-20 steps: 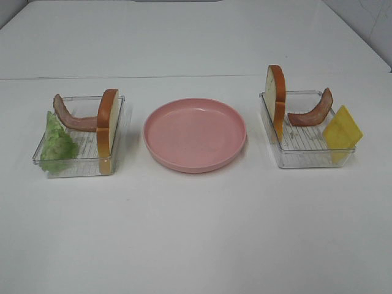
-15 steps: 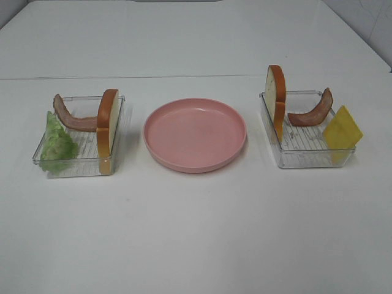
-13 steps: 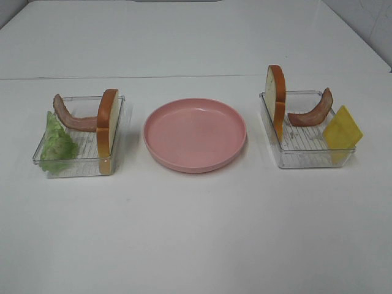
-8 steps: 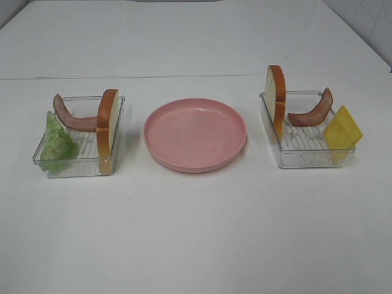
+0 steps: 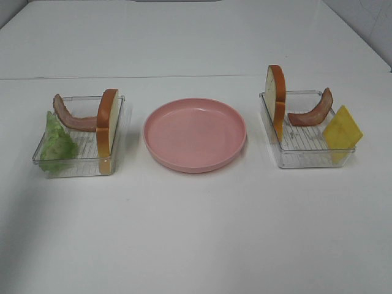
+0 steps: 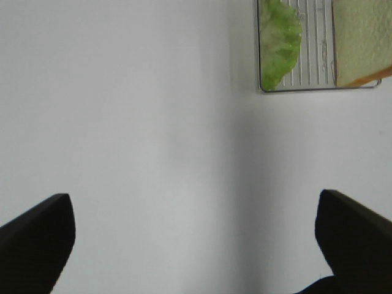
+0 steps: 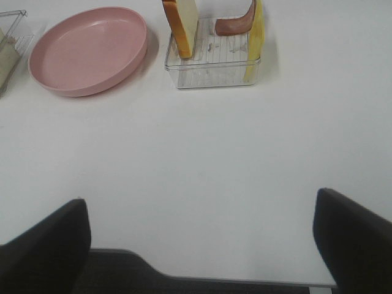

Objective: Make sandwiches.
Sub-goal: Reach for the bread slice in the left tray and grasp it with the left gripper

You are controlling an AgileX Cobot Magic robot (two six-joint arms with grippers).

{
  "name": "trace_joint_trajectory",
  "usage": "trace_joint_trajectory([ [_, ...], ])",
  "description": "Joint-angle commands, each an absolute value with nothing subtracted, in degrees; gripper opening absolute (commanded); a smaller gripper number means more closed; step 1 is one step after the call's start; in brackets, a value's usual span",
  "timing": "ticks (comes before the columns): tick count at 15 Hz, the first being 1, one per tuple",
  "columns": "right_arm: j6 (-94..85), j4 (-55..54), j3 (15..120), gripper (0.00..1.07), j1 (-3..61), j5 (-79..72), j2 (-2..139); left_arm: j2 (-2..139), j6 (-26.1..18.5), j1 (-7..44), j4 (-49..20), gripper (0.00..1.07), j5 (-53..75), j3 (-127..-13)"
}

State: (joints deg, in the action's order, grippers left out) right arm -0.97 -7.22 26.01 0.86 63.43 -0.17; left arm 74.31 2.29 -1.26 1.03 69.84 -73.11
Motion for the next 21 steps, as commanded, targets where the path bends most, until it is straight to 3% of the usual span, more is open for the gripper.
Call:
trace_joint_trajectory([
  [1, -1.5, -7.3, 25.8, 0.94, 0.7, 63.0, -2.0, 81.7, 4.1, 0.7, 0.6, 1.02, 75.5, -78.4],
  [3, -1.5, -7.3, 25.8, 0.94, 0.7, 63.0, -2.0, 91.0, 7.8, 7.9, 2.0, 1.02, 75.5, -82.9],
  [6, -1.5, -7.3, 25.8, 0.94, 0.7, 63.0, -2.0, 97.6, 11.4, 14.1, 2.0, 1.02, 75.5, -86.2],
  [7, -1.5, -7.3, 25.8, 0.94, 0.7, 63.0, -2.0, 102.4, 13.3, 18.1, 2.0, 1.02, 75.5, -90.2],
  [10, -1.5, -7.3, 25.8, 0.94, 0.7, 63.0, -2.0, 112.6, 14.4, 23.9, 0.9, 1.02, 75.5, -103.7],
  [21, -1.5, -7.7, 25.8, 0.94, 0.7, 63.0, -2.0, 124.3, 15.8, 24.6, 1.0, 1.02, 74.5, -107.6],
])
